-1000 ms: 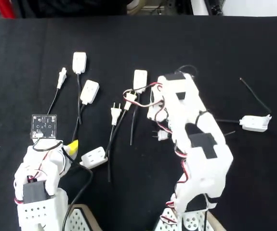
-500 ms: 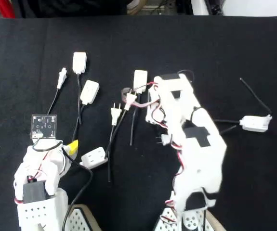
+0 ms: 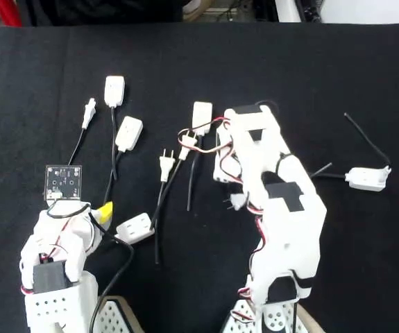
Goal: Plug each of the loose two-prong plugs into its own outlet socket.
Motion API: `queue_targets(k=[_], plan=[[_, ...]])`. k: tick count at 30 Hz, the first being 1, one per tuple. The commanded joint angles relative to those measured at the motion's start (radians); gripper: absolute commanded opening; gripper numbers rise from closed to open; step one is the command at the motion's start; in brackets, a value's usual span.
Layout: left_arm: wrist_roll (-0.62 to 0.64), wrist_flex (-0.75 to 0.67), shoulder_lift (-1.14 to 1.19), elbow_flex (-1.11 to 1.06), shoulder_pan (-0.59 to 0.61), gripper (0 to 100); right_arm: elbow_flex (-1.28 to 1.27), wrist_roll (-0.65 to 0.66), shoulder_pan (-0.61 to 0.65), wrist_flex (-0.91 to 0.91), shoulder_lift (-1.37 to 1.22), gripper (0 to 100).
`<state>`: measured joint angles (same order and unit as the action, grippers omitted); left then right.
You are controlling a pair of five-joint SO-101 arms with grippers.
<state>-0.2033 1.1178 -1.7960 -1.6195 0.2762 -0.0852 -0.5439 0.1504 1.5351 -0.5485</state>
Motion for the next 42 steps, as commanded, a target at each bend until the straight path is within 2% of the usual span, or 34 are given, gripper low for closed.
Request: queue_targets(k=[1, 5, 15, 17, 23, 26, 29, 34, 42], plan=[[-0.008, -0.020, -0.003, 0.008, -0.016, 30, 0.019, 0.068, 0.009, 0.077, -0.050, 5.4], [-0.008, -0.020, -0.003, 0.008, -0.016, 30, 0.096, 0.180, -0.006, 0.140, -0.012, 5.3], [-0.009, -0.021, -0.003, 0.008, -0.016, 30, -0.021, 0.660, -0.018, 0.172, 0.289, 5.3], [-0.009, -0.023, -0.003, 0.008, -0.016, 30, -0.094, 0.732, -0.017, 0.118, 0.332, 5.3], [-0.009, -0.021, -0.003, 0.008, -0.016, 30, -0.372, 0.924, -0.017, -0.221, 0.403, 5.0], [-0.009, -0.021, -0.003, 0.008, -0.016, 30, -0.438, 1.010, -0.020, -0.296, 0.415, 5.4], [-0.009, -0.021, -0.003, 0.008, -0.016, 30, -0.435, 1.000, -0.021, -0.256, 0.432, 8.7], [-0.009, -0.021, -0.003, 0.008, -0.016, 30, -0.390, 0.911, -0.017, -0.180, 0.473, 23.5], [-0.009, -0.021, -0.003, 0.008, -0.016, 30, -0.323, 0.781, -0.015, -0.109, 0.509, 19.7]])
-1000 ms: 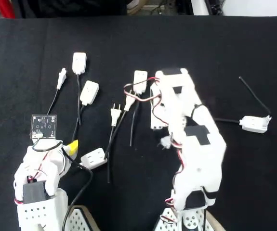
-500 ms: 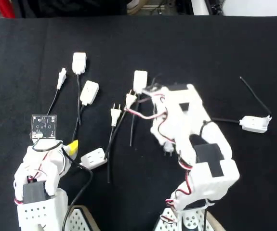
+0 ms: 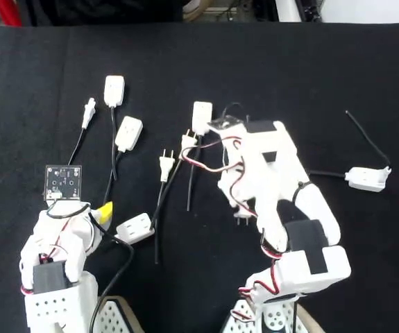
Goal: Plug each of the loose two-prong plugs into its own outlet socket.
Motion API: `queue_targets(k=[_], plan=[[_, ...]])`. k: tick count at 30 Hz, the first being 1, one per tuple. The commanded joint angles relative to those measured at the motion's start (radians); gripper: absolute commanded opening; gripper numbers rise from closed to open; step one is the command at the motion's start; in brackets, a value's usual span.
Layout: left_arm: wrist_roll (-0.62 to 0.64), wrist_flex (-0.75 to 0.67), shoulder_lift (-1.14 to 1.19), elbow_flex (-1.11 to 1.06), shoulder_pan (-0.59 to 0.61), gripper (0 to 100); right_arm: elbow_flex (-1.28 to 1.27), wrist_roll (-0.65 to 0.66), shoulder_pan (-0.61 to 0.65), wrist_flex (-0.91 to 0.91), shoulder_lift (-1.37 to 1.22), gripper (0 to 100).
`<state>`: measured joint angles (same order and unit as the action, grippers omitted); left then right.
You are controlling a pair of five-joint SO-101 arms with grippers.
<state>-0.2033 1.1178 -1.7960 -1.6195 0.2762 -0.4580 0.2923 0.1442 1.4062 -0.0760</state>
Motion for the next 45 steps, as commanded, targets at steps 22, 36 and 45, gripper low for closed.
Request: queue_targets(k=[22, 36, 45], plan=[[-0.009, -0.020, -0.003, 0.008, -0.016, 30, 0.047, -0.342, -0.011, -0.144, -0.173, 8.6], [-0.009, -0.020, -0.003, 0.008, -0.016, 30, 0.079, -0.334, -0.018, -0.135, -0.163, 4.1], [-0.006, -0.023, -0.003, 0.007, -0.016, 30, 0.099, -0.238, -0.037, -0.069, 0.219, 4.0]])
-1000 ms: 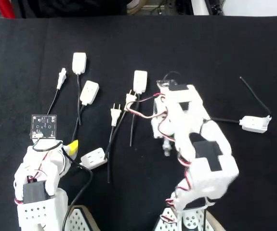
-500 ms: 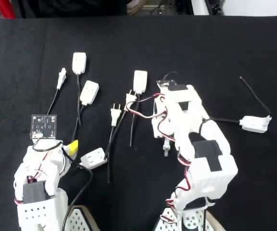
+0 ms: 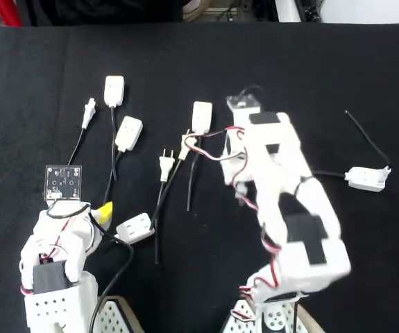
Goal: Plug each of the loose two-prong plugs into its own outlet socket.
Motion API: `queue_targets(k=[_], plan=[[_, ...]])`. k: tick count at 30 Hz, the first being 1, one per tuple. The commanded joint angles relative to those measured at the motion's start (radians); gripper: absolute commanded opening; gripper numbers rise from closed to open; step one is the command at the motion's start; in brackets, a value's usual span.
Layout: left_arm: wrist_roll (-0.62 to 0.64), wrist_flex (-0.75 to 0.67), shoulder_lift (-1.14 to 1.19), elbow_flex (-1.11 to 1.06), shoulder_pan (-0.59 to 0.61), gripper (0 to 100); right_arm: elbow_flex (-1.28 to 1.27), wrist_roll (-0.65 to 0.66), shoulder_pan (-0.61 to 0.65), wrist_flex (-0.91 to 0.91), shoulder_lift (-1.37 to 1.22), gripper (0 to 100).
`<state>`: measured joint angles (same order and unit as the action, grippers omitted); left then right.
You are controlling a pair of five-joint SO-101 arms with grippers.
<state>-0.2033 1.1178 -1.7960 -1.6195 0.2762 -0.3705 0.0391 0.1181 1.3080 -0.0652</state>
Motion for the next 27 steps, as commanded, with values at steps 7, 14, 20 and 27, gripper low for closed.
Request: queue_targets(k=[7, 14, 20, 27], plan=[[-0.003, -0.021, -0.003, 0.004, -0.042, 30, -0.173, 0.008, -0.009, -0.009, 0.687, 4.1], [-0.002, -0.028, -0.005, -0.001, -0.042, 30, -0.489, -0.032, 0.060, -0.216, 1.026, 4.1], [0.037, -0.064, -0.005, 0.031, -0.045, 30, -0.743, -0.218, 0.115, -0.608, 1.251, 4.0], [0.209, -0.109, -0.005, 0.113, -0.193, 30, -0.885, -0.295, 0.181, -0.864, 1.250, 3.2]])
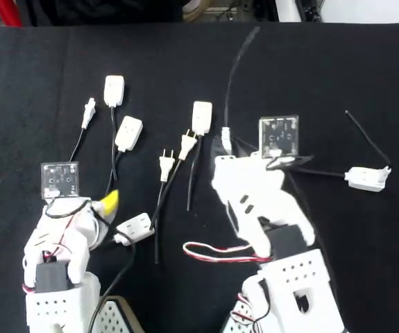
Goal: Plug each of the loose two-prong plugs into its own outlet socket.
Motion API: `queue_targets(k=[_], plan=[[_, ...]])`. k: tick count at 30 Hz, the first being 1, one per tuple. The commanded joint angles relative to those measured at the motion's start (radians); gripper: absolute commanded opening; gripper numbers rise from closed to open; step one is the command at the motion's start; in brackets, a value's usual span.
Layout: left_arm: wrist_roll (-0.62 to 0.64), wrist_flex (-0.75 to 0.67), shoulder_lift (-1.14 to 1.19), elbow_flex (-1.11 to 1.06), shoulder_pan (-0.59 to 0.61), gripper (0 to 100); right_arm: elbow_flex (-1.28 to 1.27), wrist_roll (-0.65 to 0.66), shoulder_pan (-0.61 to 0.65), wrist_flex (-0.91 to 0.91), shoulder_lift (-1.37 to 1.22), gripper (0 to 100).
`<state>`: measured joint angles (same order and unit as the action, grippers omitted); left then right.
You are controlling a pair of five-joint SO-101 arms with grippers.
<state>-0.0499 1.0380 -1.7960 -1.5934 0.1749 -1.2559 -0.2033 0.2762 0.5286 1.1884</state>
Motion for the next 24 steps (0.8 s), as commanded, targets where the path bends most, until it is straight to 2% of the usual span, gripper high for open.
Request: queue_targets(k=[1, 3, 6, 9, 14, 19, 24], plan=[[0.072, -0.049, -0.005, 0.096, -0.136, 30, 0.001, -0.083, 0.025, -0.117, -0.016, 3.2], [0.118, -0.124, -0.005, 0.097, -0.232, 29, -0.001, -0.138, 0.029, -0.206, -0.044, 2.8], [0.130, -0.287, -0.003, 0.065, -0.366, 22, -0.022, -0.236, 0.057, -0.322, -0.099, 1.1], [0.106, -0.382, 0.003, 0.015, -0.430, 19, -0.050, -0.281, 0.110, -0.376, -0.150, 1.2], [0.100, -0.384, -0.003, -0.039, -0.426, 21, -0.070, -0.275, 0.250, -0.377, -0.173, 1.2], [0.098, -0.292, -0.005, -0.018, -0.386, 21, -0.077, -0.269, 0.319, -0.371, -0.173, 1.2], [0.103, -0.244, -0.005, 0.022, -0.318, 21, -0.004, -0.203, 0.410, -0.157, -0.173, 1.2]])
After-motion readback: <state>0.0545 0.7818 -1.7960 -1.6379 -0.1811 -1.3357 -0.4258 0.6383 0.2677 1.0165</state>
